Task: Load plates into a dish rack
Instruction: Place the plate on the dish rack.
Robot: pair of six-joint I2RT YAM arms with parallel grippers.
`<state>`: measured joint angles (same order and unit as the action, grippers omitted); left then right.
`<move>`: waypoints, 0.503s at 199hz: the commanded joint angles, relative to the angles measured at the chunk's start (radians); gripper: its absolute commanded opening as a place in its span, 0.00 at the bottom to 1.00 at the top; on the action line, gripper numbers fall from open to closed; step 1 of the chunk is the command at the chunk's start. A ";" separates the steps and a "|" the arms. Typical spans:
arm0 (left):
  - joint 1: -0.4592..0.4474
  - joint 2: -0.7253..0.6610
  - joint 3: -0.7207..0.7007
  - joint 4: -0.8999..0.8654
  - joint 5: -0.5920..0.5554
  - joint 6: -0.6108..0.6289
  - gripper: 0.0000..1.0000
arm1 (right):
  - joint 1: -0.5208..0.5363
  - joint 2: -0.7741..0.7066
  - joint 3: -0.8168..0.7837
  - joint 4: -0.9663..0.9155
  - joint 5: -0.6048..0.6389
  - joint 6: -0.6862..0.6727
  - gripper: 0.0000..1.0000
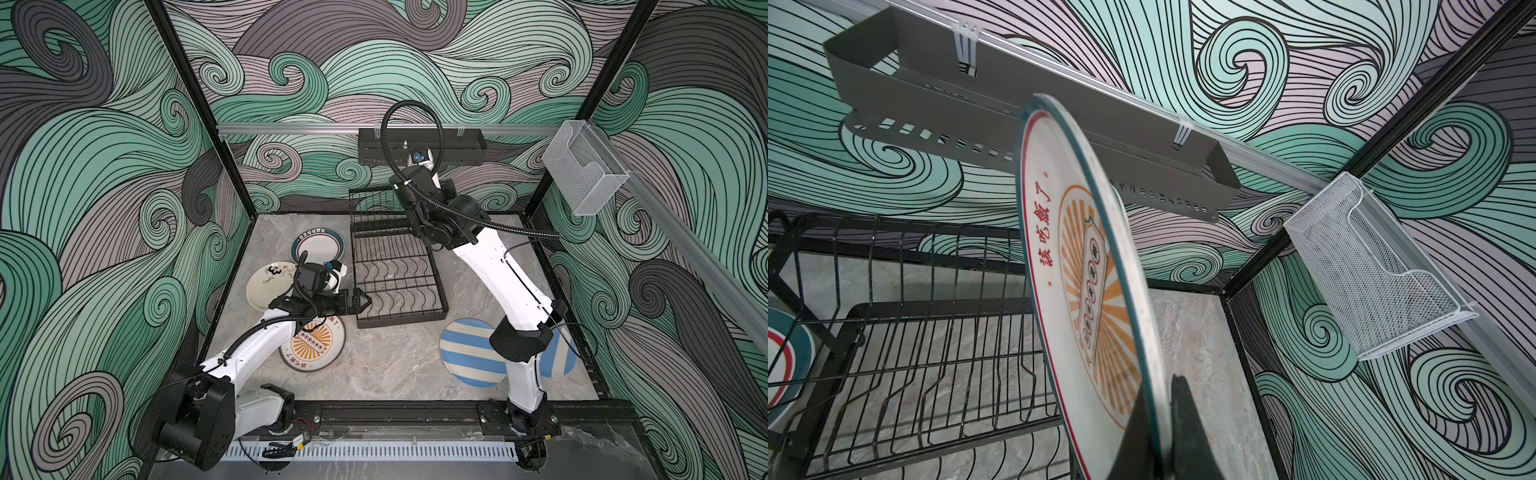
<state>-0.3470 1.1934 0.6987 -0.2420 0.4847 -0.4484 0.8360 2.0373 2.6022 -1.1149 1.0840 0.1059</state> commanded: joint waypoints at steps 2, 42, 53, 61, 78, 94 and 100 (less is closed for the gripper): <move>0.006 -0.015 -0.005 0.015 0.022 0.006 0.99 | -0.004 0.047 0.030 0.025 0.073 0.051 0.00; 0.006 -0.011 -0.006 0.020 0.028 0.006 0.99 | -0.002 0.110 0.074 0.026 0.098 0.074 0.00; 0.006 -0.012 -0.007 0.020 0.029 0.005 0.99 | -0.002 0.116 0.075 0.025 0.110 0.079 0.00; 0.006 -0.014 -0.008 0.018 0.029 0.006 0.99 | -0.003 0.119 0.079 0.026 0.128 0.082 0.00; 0.006 -0.015 -0.009 0.020 0.028 0.005 0.98 | -0.003 0.124 0.081 0.037 0.138 0.074 0.00; 0.006 -0.012 -0.007 0.020 0.029 0.008 0.99 | -0.003 0.132 0.082 0.045 0.147 0.068 0.00; 0.006 -0.011 -0.006 0.020 0.029 0.007 0.99 | -0.004 0.134 0.083 0.047 0.151 0.067 0.00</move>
<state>-0.3470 1.1934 0.6941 -0.2379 0.4980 -0.4484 0.8356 2.1792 2.6476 -1.1088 1.1522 0.1543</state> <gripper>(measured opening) 0.987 0.075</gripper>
